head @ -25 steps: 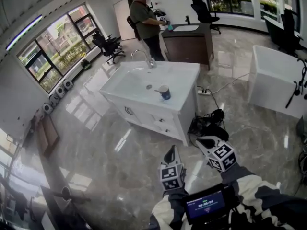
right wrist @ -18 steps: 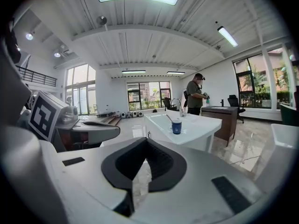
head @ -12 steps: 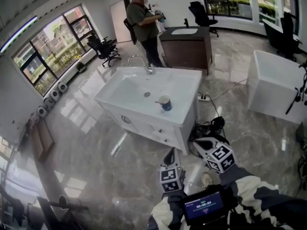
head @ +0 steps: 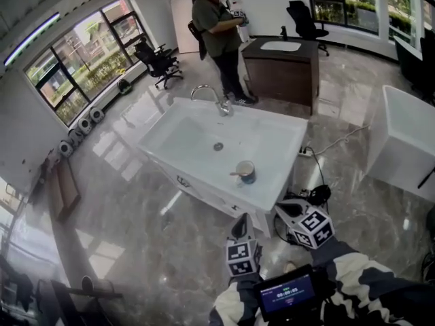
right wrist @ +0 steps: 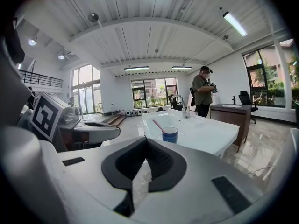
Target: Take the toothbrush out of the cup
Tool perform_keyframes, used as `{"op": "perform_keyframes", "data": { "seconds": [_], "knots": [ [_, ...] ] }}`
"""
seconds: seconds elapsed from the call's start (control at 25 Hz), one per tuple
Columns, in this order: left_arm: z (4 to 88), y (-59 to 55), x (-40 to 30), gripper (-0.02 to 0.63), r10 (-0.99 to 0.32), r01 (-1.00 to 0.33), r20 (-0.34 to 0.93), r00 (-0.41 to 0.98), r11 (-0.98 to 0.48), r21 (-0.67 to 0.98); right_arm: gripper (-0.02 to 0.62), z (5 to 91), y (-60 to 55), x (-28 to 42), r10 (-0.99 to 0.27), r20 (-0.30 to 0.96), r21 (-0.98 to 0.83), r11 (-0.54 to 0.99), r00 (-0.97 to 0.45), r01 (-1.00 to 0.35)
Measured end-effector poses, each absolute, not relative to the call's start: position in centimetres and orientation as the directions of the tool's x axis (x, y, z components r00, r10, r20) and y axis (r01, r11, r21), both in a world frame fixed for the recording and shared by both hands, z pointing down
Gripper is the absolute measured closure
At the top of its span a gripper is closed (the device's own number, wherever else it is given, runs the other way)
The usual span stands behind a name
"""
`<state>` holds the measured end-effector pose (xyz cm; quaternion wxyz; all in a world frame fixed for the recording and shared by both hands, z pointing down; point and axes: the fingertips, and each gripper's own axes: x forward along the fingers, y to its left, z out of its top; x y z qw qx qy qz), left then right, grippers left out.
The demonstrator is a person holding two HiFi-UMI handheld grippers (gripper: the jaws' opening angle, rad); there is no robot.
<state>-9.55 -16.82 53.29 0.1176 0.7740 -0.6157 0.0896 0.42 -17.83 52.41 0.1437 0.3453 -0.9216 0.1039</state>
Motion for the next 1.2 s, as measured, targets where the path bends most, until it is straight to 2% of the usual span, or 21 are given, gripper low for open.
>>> {"op": "perform_keyframes", "data": {
  "seconds": [0.56, 1.0, 1.2],
  "knots": [
    [54.6, -25.9, -12.6, 0.601, -0.936, -0.991, 0.324, 0.136, -0.125, 0.056, 0.588, 53.7, -28.4, -1.7, -0.549, 0.328, -0.132, 0.779, -0.769, -0.612],
    [55.4, -29.8, -16.3, 0.601, -0.916, -0.981, 0.352, 0.191, -0.185, 0.051, 0.588, 53.2, -32.7, -6.2, -0.575, 0.330, -0.102, 0.766, -0.748, -0.634],
    [55.8, -31.1, -17.2, 0.601, -0.917, -0.984, 0.355, 0.179, -0.162, 0.077, 0.588, 54.2, -33.5, -6.7, -0.544, 0.358, -0.087, 0.790, -0.759, -0.607]
  ]
}}
